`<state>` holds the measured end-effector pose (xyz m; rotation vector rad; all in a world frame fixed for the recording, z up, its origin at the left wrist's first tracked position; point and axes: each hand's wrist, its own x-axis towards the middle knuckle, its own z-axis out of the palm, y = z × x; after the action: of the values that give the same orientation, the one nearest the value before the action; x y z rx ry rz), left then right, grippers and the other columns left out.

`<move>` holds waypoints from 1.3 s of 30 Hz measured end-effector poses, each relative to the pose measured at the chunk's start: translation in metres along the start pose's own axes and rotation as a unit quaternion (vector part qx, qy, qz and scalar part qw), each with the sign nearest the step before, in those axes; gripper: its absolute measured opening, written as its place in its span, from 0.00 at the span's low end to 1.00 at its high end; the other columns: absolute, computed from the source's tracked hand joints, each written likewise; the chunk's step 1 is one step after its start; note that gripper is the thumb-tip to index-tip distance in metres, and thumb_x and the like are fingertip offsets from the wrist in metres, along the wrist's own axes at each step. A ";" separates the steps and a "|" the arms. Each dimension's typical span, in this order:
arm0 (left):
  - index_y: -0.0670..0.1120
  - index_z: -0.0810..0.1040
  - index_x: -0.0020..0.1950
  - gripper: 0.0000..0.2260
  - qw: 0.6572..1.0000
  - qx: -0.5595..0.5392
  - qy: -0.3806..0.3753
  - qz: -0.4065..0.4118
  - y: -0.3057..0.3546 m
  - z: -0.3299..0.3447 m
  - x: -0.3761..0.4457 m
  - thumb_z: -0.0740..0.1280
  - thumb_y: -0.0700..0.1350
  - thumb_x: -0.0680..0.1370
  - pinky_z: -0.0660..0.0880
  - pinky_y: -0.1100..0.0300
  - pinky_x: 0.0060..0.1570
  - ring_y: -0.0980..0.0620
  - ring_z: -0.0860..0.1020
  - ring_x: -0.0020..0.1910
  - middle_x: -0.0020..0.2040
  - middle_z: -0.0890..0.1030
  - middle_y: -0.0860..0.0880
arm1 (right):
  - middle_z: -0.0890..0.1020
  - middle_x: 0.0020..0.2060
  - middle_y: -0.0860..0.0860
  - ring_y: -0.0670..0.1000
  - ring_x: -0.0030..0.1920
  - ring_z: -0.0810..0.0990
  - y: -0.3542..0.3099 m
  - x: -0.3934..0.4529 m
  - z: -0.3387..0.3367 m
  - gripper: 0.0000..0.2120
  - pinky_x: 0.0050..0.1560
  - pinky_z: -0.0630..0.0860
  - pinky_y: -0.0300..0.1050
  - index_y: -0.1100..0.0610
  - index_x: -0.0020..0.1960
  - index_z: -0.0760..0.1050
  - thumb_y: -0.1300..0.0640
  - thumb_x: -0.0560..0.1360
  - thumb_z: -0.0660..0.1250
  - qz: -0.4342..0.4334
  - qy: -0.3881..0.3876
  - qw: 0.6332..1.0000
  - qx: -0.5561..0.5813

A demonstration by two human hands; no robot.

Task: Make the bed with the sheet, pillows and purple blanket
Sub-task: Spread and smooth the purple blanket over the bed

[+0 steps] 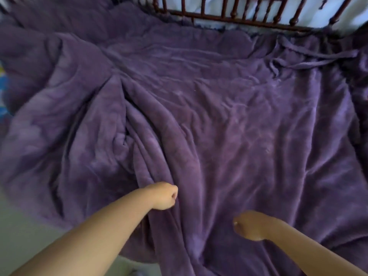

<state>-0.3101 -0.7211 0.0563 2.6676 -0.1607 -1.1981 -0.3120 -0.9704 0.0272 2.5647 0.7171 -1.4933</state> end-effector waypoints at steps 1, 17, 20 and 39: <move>0.43 0.74 0.59 0.12 1.000 0.012 0.015 -0.011 -0.025 -0.011 -0.005 0.57 0.41 0.78 0.71 0.54 0.59 0.44 0.76 0.57 0.60 0.78 0.43 | 0.76 0.62 0.62 0.59 0.62 0.74 -0.016 0.005 -0.015 0.18 0.60 0.70 0.46 0.65 0.59 0.73 0.56 0.80 0.51 -0.009 0.021 1.000 -0.001; 0.45 0.70 0.63 0.14 0.947 -0.097 0.213 -0.218 -0.409 -0.114 -0.099 0.59 0.45 0.78 0.71 0.54 0.61 0.44 0.72 0.64 0.64 0.72 0.45 | 0.81 0.57 0.54 0.52 0.59 0.76 -0.326 0.137 -0.227 0.14 0.62 0.66 0.41 0.61 0.59 0.75 0.59 0.80 0.54 -0.119 0.155 0.979 0.058; 0.45 0.69 0.66 0.16 0.930 -0.151 0.232 -0.242 -0.458 -0.137 -0.094 0.59 0.46 0.79 0.70 0.55 0.61 0.44 0.72 0.65 0.66 0.72 0.44 | 0.81 0.56 0.54 0.51 0.58 0.77 -0.363 0.166 -0.260 0.14 0.58 0.68 0.37 0.61 0.61 0.74 0.59 0.80 0.56 -0.129 0.191 0.969 0.088; 0.48 0.63 0.74 0.54 0.620 -0.743 0.134 -0.213 -0.665 -0.251 0.042 0.71 0.72 0.53 0.66 0.47 0.70 0.45 0.70 0.69 0.72 0.69 0.47 | 0.54 0.73 0.61 0.63 0.70 0.60 -0.460 0.343 -0.525 0.45 0.62 0.70 0.57 0.48 0.75 0.45 0.53 0.68 0.71 0.187 0.361 0.912 0.059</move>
<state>-0.0861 -0.0452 0.0311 1.2419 1.0758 -0.4384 0.0480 -0.2831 0.0823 3.1088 0.1396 -0.4673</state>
